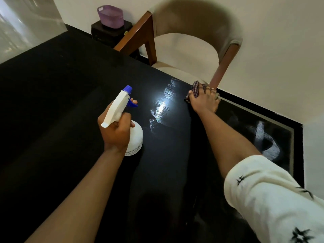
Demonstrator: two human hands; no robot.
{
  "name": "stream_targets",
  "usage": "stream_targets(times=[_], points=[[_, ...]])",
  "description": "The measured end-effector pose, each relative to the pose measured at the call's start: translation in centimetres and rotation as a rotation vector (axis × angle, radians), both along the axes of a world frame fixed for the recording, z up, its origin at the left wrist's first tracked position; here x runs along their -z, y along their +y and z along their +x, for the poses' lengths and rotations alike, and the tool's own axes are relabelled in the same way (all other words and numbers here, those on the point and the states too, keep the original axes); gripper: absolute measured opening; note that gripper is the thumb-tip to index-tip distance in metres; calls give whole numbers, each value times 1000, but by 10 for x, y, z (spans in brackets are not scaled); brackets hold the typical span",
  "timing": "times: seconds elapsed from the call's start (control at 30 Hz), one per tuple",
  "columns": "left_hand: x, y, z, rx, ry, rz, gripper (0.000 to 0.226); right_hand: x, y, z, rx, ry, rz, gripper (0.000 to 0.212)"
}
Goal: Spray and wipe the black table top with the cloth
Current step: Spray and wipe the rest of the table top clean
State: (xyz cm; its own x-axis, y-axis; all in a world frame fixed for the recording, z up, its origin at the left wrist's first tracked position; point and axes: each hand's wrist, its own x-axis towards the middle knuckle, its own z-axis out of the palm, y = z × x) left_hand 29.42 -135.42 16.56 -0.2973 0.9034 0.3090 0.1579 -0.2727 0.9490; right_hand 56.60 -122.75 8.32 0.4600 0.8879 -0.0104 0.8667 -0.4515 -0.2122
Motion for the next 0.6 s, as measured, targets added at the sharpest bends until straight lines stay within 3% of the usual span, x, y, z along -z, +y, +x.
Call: stream_targets(times=[0.13,0.4,0.6], points=[[2,1,0,9,-22,10,46,1,8,-10,-62,14,-42,65],[5,-1,3,-35,-13,-40,39,1,15,-76,-487,-30,-9,64],[4,-3,3,-34,-25,-50,39,0,-58,-77,-1004,-131,37,65]])
